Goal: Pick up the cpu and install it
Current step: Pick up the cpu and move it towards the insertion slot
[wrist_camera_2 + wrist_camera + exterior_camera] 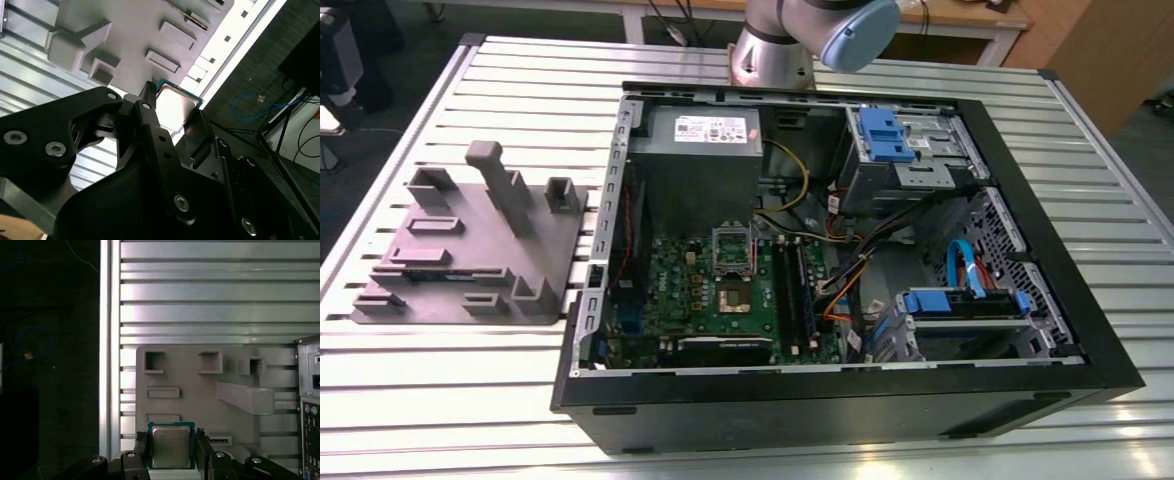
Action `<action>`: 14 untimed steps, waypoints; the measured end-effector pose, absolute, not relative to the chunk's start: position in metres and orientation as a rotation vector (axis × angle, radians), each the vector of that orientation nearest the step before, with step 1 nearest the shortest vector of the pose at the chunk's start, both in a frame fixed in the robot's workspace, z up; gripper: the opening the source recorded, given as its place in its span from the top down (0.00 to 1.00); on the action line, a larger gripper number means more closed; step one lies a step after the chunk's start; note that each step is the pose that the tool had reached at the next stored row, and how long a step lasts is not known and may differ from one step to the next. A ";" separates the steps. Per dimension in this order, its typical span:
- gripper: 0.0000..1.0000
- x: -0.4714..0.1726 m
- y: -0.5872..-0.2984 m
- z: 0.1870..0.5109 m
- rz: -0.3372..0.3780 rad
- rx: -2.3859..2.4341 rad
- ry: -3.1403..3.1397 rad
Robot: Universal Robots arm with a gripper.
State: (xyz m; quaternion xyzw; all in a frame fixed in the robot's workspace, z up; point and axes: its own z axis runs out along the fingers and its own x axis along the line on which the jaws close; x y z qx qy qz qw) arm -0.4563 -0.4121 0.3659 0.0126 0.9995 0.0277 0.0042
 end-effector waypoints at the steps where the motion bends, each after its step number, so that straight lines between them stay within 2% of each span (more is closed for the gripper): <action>1: 0.53 -0.456 -0.412 0.368 0.087 0.040 3.132; 14: 0.53 -0.456 -0.412 0.389 0.087 0.040 3.132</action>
